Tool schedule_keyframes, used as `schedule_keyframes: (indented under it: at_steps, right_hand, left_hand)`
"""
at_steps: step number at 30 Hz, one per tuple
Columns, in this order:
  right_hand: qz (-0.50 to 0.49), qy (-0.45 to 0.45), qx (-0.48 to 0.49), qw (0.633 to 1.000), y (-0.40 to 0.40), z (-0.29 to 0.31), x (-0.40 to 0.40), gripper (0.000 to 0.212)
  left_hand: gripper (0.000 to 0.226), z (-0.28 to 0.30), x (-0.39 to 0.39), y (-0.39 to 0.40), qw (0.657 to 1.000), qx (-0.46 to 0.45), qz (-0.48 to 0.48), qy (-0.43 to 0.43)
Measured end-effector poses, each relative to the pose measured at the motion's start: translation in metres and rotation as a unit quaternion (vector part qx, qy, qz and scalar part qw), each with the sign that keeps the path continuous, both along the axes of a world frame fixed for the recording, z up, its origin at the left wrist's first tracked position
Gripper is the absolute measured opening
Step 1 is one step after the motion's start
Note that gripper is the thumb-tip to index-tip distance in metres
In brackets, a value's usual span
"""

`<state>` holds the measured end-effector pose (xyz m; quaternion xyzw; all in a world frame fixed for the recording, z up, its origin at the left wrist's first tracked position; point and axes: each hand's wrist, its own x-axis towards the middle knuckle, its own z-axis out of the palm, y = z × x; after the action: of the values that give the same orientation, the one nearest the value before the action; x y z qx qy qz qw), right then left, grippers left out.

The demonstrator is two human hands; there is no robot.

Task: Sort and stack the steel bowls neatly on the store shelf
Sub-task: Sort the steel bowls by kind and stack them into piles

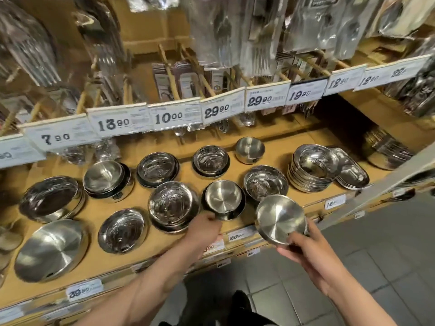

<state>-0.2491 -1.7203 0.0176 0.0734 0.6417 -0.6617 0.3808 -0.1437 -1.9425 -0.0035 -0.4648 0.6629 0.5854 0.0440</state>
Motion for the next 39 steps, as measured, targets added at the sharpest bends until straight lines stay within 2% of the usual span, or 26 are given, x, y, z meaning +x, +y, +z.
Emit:
schedule_keyframes:
  at_steps: [3, 5, 9, 12, 19, 25, 30, 35, 39]
  right_hand:
    - [0.017, -0.004, 0.013, 1.0, 0.019, -0.005, -0.018, 0.056]
    - [0.023, -0.009, 0.025, 0.999, 0.029, -0.007, -0.029, 0.052]
    - [0.028, -0.017, 0.03, 0.999, 0.043, -0.015, -0.048, 0.045]
    - [0.033, -0.026, 0.025, 0.999, 0.046, -0.021, -0.055, 0.052]
    - [0.04, -0.031, 0.019, 0.999, 0.05, -0.029, -0.061, 0.056]
    - [0.049, -0.02, 0.023, 0.998, 0.045, -0.031, -0.067, 0.057]
    - [0.07, -0.021, 0.025, 0.997, 0.034, -0.033, -0.068, 0.053]
    - [0.095, -0.014, 0.031, 0.995, 0.019, -0.036, -0.065, 0.05]
    - [0.118, -0.007, 0.042, 0.992, 0.007, -0.039, -0.062, 0.047]
  left_hand:
    - [0.027, -0.014, -0.03, 0.002, 0.997, -0.039, 0.059, -0.035]
    - [0.034, -0.022, -0.04, 0.001, 0.995, -0.037, 0.062, -0.075]
    - [0.026, -0.036, -0.05, 0.001, 0.99, 0.024, 0.101, -0.092]
    - [0.048, -0.038, -0.059, -0.001, 0.984, 0.025, 0.131, -0.119]
    - [0.044, -0.038, -0.071, 0.001, 0.973, 0.029, 0.194, -0.125]
    - [0.061, -0.037, -0.064, 0.002, 0.971, 0.081, 0.206, -0.088]
    - [0.05, -0.031, -0.055, 0.002, 0.97, 0.09, 0.22, -0.05]
    - [0.019, -0.015, -0.044, -0.001, 0.973, 0.047, 0.211, -0.081]
    - [0.033, 0.007, -0.033, 0.002, 0.979, -0.055, 0.153, -0.124]
